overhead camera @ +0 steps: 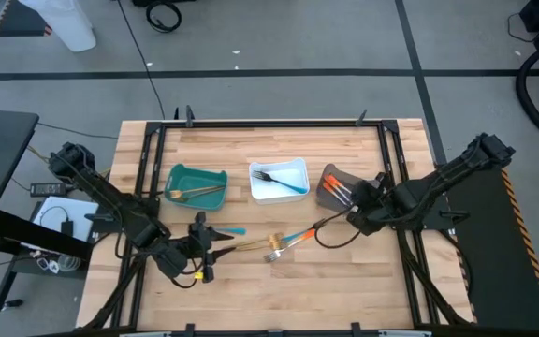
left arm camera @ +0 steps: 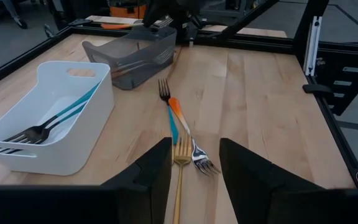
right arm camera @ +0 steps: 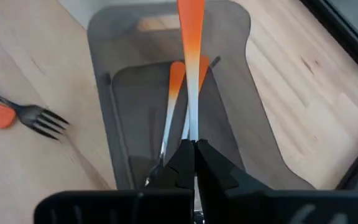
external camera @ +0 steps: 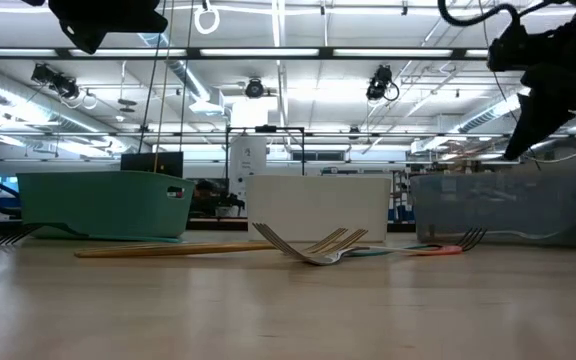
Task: Sort silverware by color (type)
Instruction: Put the orange fork into the black bin
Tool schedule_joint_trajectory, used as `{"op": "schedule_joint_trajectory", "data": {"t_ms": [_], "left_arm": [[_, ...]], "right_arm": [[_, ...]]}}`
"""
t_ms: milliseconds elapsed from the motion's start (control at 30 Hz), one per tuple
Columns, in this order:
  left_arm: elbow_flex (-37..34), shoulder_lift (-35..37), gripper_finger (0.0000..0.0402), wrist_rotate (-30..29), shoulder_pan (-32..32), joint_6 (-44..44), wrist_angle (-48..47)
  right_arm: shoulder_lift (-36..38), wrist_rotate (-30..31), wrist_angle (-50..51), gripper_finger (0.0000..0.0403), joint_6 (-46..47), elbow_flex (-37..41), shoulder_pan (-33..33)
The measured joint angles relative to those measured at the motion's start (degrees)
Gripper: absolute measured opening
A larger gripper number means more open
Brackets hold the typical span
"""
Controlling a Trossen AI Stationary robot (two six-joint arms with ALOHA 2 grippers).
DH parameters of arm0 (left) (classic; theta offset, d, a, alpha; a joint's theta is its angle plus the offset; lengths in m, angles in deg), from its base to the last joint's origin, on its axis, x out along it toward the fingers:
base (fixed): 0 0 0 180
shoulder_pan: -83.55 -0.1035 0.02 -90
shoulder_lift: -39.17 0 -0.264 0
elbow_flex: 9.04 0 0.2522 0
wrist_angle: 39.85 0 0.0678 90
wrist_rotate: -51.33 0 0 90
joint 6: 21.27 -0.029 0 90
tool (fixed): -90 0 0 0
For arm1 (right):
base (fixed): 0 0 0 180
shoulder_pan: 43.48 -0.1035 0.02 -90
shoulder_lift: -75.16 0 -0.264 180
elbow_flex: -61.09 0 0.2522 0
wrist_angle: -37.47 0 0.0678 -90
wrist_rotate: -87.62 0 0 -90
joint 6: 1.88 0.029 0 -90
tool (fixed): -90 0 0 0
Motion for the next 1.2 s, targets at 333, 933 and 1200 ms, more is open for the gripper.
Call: {"op": "schedule_joint_trajectory", "data": {"t_ms": [333,933,1200], "left_arm": [[0.0,0.5,0.0144,-1.0,1.1,-3.0,1.3],[0.0,0.4,0.0144,4.3,-2.3,-3.0,1.7],[0.0,0.4,0.0153,17.7,-7.2,3.3,-2.2]], "right_arm": [[-2.8,-7.5,-2.0,0.0007,-3.2,0.0,4.2],[-8.4,-7.0,-6.7,0.0007,-3.6,1.5,6.6],[-9.0,-8.4,-7.3,0.0054,-3.6,1.5,6.8]]}}
